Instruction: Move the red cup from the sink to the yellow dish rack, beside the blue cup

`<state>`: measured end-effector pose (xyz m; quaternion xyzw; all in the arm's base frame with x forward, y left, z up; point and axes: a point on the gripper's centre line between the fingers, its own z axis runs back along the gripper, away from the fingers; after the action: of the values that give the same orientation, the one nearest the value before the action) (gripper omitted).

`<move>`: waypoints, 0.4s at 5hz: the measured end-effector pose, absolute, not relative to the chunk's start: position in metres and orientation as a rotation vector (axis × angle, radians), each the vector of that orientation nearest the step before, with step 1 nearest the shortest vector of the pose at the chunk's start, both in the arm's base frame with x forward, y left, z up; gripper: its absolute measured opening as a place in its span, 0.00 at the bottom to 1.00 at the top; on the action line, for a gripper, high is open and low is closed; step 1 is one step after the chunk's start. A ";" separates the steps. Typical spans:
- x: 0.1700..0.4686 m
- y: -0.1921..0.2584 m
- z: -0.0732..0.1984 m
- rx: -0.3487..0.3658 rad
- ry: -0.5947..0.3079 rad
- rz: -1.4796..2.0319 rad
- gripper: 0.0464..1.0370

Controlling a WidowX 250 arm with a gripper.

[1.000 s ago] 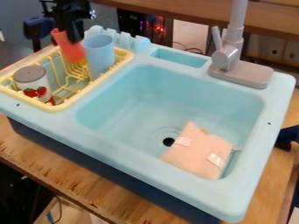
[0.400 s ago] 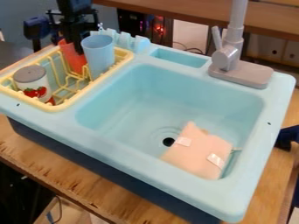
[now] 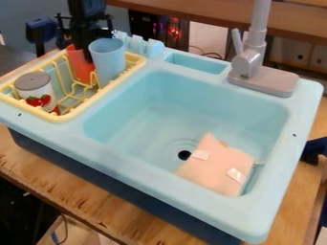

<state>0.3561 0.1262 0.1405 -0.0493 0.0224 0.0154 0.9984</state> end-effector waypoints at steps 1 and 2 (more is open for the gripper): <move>0.358 0.128 0.149 -0.081 0.064 0.060 0.28; 0.360 0.132 0.163 -0.055 0.058 0.080 0.57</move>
<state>0.3598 0.1318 0.1633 -0.0275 0.0288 0.0399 0.9984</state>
